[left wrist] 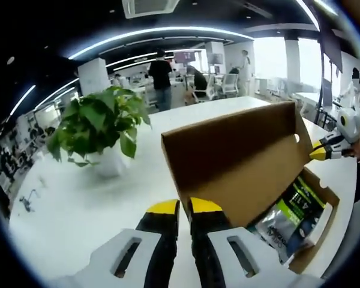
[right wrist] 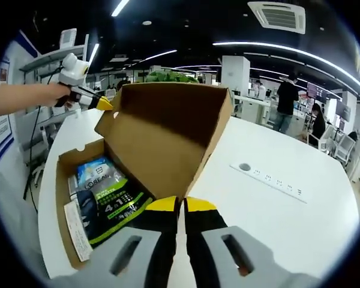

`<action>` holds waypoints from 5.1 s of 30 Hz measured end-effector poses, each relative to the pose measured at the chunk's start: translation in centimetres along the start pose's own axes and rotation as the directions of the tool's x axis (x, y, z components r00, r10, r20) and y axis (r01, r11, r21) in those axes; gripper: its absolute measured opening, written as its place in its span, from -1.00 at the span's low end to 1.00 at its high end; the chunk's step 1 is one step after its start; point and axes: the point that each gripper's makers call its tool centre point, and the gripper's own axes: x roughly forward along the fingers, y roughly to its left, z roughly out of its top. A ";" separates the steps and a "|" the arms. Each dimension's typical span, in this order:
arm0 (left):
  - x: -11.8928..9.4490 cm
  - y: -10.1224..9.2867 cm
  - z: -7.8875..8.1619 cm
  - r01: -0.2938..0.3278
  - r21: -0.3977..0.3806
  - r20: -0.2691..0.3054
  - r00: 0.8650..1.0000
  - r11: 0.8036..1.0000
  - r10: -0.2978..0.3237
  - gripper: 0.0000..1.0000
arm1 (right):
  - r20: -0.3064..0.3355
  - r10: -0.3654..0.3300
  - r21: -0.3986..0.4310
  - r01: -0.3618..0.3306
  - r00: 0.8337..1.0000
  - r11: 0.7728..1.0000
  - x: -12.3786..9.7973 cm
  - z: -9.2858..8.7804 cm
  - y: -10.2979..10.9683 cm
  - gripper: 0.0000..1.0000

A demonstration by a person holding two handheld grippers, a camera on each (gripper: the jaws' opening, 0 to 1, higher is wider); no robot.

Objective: Operate the shoe box by opening the lid, removing the specified soft item, and placing it in the target area until the item is outside and the box remains undamaged.

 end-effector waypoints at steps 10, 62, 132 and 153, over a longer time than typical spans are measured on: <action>-0.3 -0.7 -3.0 0.021 -0.088 -0.037 0.999 0.996 -0.024 -0.94 | -0.006 0.001 -0.009 -0.001 1.000 1.000 0.5 0.1 -0.4 -0.96; 2.6 -0.2 -5.3 -0.021 -0.187 -0.101 0.995 0.982 0.002 -1.00 | -0.065 0.014 0.075 -0.009 0.998 0.997 1.8 -1.4 -1.1 -0.85; -2.9 -16.3 -12.6 0.362 -0.258 -0.325 0.841 0.896 -0.433 -0.55 | -0.312 0.182 0.042 -0.178 0.932 0.983 3.8 -2.8 5.9 -0.58; -1.7 -17.6 -14.1 0.359 -0.501 -0.278 0.795 0.787 -0.540 -0.71 | -0.338 0.217 0.149 -0.176 0.916 0.973 5.4 -3.7 7.0 -0.61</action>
